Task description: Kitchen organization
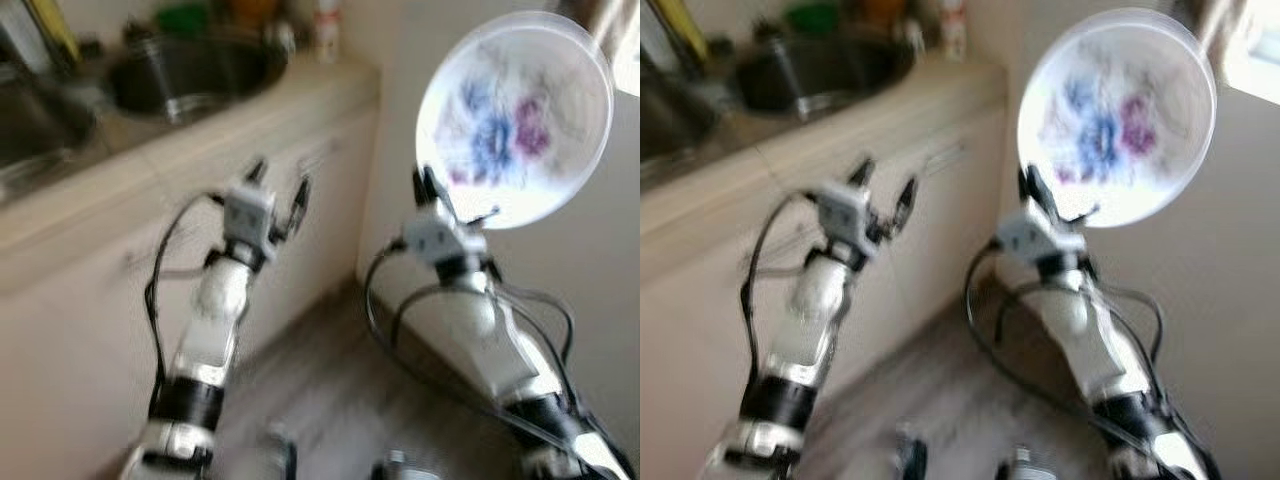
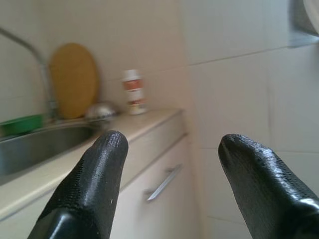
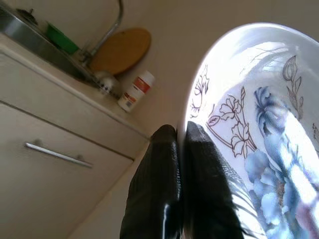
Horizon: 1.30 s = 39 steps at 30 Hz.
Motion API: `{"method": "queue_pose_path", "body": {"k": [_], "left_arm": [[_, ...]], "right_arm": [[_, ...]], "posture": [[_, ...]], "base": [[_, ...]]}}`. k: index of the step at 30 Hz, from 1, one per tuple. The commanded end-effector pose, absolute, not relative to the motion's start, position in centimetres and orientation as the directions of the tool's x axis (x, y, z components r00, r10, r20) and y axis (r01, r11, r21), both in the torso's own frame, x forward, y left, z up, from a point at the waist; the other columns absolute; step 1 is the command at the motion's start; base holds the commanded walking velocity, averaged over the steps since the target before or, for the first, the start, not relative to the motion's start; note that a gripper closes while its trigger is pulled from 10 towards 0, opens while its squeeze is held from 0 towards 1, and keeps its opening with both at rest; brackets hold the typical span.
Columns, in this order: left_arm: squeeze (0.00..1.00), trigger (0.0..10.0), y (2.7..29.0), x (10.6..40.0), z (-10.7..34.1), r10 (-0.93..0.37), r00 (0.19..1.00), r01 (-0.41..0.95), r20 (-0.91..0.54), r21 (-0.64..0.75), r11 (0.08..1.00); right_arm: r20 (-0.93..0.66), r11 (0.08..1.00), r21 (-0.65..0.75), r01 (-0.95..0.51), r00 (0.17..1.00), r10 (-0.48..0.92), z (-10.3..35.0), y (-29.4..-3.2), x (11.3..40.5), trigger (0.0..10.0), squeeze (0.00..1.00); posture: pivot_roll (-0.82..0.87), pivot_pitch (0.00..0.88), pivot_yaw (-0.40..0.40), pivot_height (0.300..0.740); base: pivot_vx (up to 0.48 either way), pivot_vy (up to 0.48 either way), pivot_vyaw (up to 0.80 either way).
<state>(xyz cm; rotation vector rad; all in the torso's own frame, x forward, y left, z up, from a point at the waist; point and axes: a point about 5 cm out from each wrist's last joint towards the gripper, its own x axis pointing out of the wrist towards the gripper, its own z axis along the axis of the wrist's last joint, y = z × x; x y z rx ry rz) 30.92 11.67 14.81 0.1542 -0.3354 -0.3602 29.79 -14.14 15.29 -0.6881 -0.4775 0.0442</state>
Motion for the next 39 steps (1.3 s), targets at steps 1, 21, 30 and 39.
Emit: {"method": "queue_pose_path", "body": {"k": [1, 21, 30, 39], "left_arm": [[0.00, 10.0, 12.31, 30.99, 15.09, -0.351, 0.885, 0.297, 0.305, 0.212, 0.931], [0.00, 10.0, 12.71, 31.22, 15.27, -0.328, 0.892, 0.271, 0.311, 0.212, 0.939], [0.00, 10.0, 12.68, 31.18, 15.22, -0.325, 0.892, 0.270, 0.315, 0.207, 0.940], [0.00, 10.0, 12.72, 31.14, 15.20, -0.321, 0.892, 0.265, 0.317, 0.206, 0.942]], "right_arm": [[0.457, 0.781, -0.615, 0.112, 0.857, 0.237, 16.43, -13.07, 29.78, 0.0, 0.00], [0.490, 0.788, -0.600, 0.139, 0.842, 0.224, 16.99, -13.21, 29.94, 0.0, 0.00], [0.493, 0.811, -0.568, 0.142, 0.847, 0.197, 17.16, -13.32, 30.09, 10.0, 0.00], [0.487, 0.792, -0.594, 0.142, 0.847, 0.213, 17.06, -13.15, 30.23, 10.0, 0.00]], "posture": [[0.14, 0.000, -0.039, 0.740], [0.15, 0.000, -0.041, 0.740], [0.15, 0.000, -0.040, 0.740], [0.15, 0.000, -0.042, 0.740]], "base": [[0.000, 0.000, 0.80], [0.000, 0.000, 0.80], [0.000, 0.000, 0.50], [0.227, 0.000, 0.00]]}}
